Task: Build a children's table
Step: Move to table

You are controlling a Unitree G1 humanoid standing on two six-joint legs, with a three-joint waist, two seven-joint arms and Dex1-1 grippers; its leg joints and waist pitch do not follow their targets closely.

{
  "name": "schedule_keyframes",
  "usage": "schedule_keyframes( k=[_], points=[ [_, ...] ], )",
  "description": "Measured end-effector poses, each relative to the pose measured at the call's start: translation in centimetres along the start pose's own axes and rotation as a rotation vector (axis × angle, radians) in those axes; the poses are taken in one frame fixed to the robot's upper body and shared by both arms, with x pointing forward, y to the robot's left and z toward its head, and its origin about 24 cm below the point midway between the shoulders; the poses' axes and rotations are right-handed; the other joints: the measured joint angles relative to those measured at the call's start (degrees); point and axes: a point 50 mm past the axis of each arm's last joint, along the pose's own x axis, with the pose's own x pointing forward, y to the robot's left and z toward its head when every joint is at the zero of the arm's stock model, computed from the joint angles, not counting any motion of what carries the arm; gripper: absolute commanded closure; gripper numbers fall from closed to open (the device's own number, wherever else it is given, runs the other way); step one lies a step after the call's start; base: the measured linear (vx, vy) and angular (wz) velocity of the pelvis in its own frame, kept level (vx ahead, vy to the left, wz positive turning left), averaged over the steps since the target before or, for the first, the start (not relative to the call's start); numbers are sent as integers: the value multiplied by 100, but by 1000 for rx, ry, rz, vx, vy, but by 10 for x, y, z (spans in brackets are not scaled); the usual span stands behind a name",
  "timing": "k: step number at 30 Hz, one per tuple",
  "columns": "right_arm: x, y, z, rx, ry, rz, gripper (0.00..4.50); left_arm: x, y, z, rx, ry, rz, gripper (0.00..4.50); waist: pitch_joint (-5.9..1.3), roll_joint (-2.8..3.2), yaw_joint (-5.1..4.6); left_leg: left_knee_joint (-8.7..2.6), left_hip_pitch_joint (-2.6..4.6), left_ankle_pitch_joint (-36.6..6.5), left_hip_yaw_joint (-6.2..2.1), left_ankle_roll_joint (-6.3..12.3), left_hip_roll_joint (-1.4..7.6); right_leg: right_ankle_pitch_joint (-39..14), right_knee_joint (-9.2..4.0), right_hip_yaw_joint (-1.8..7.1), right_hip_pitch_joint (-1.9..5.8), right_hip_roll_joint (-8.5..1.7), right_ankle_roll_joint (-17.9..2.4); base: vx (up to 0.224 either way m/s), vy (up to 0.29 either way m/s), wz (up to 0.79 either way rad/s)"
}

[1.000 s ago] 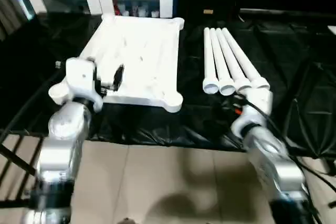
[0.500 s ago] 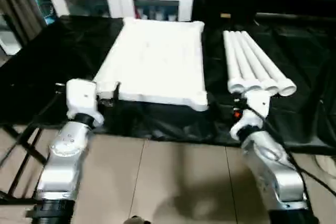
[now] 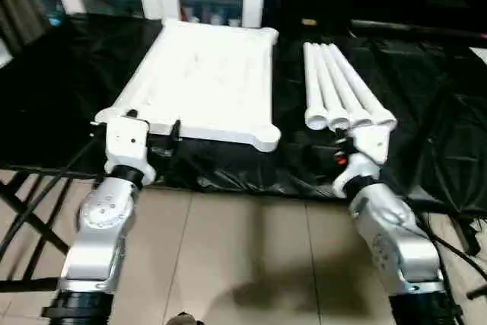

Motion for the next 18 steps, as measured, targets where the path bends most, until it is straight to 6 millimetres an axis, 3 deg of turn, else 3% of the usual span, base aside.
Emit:
schedule_keyframes(
  k=[1, 2, 3, 4, 6, 7, 8, 9, 10, 11, 12, 13, 14, 15, 16, 17, 18],
  points=[
    [1, 4, -1, 7, 1, 15, 0, -4, 0, 0, 0, 4, 0, 10, 29, 41, 7, 69, 23, -122, -23, 34, 29, -5, -126, -203, 177, -45, 6, 77, 14, 49],
    [2, 6, -1, 12, 0, 23, 0, -6, 0, -1, 1, 9, 0, 10, 75, 90, -5, 121, 138, -182, -12, 23, 107, -26, -195, -278, 286, -31, 29, 52, 41, 29],
    [3, 11, -1, 27, 0, 42, 0, -12, 1, -4, 3, 24, 5, 10, 99, 95, 21, 129, 224, -233, 69, -24, 167, -75, -191, -258, 370, -27, 49, 52, 41, 29],
    [3, 18, -3, 55, -3, 69, 0, -17, 5, -9, 9, 54, 13, 10, 132, 132, 20, 124, 325, -233, 96, -24, 150, -256, -85, -120, 423, 6, 42, 86, 54, 2],
    [3, 21, -5, 66, 5, 82, 0, -18, 6, -11, 15, 65, 8, 10, 149, -22, 9, 119, 481, -269, 139, -12, 33, -482, 202, 271, 403, 51, -93, 114, 26, 1],
    [1, 20, -6, 63, 8, 77, 0, -18, 5, -10, 13, 63, -1, 10, 146, -90, 2, 115, 552, -319, 166, -34, -29, -475, 252, 399, 405, 58, -76, 141, -32, 8],
    [-1, 17, -6, 65, 7, 62, 0, -17, 1, -9, -1, 58, -11, 10, 142, -96, 11, 93, 588, -362, 205, -49, -38, -451, 236, 458, 431, 60, 13, 141, -32, 8],
    [-2, 12, -4, 70, 5, 46, 0, -15, -3, -7, -9, 49, -22, 10, 117, -122, 52, 67, 576, -397, 238, -42, -34, -477, 184, 480, 512, 65, 59, 169, -42, 2],
    [-6, 3, -2, 69, -2, 10, 0, -9, -13, -2, -28, 26, -55, 10, 122, -8, 128, 109, 552, -503, 235, 129, -13, -480, 75, 484, 555, 104, 69, 170, -17, 4],
    [-7, -4, -1, 64, -3, -22, 0, -3, -19, 4, -38, 2, -80, 10, 94, 40, 170, 255, 463, -556, 213, 281, -12, -487, 24, 516, 569, 143, 82, 268, -8, 15],
    [-9, -10, 0, 66, -7, -49, 0, 2, -22, 11, -41, -24, -101, 10, 51, 112, 201, 325, 378, -561, 200, 321, 2, -494, -19, 528, 606, 190, 76, 174, 9, 17],
    [-8, -15, 5, 70, -24, -77, 0, 7, -20, 20, -33, -60, -107, 10, -5, 187, 228, 247, 355, -493, 184, 236, 30, -549, -55, 536, 652, 269, 105, 213, 33, 15],
    [-5, -14, 9, 70, -41, -79, 0, 9, -16, 21, -25, -67, -97, 10, -46, 191, 183, 237, 403, -534, 144, 109, 32, -588, -71, 529, 665, 268, 123, 114, 23, 4],
    [-1, -9, 15, 75, -63, -73, 0, 9, -12, 20, -17, -60, -86, 10, -72, 138, 67, 209, 458, -585, 70, 121, -46, -625, 123, 518, 544, 227, 186, 302, 5, 2],
    [6, 2, 22, 77, -88, -36, 0, 9, -3, 12, -12, -24, -60, 10, -82, 115, -11, 189, 550, -672, -136, 124, -164, -680, 759, 501, 218, 160, 292, 299, -88, -25],
    [5, 4, 22, 76, -92, -33, 0, 9, -2, 7, -13, -3, -62, 10, -95, 105, -38, 150, 642, -737, -251, 158, -216, -710, 1002, 503, -16, 165, 389, 299, -88, -25],
    [4, 2, 21, 72, -87, -41, 0, 9, -3, 6, -15, 0, -71, 10, -127, 55, -122, 106, 717, -792, -347, 181, -283, -692, 1064, 540, -267, 155, 455, 116, -123, -51]
  ],
)
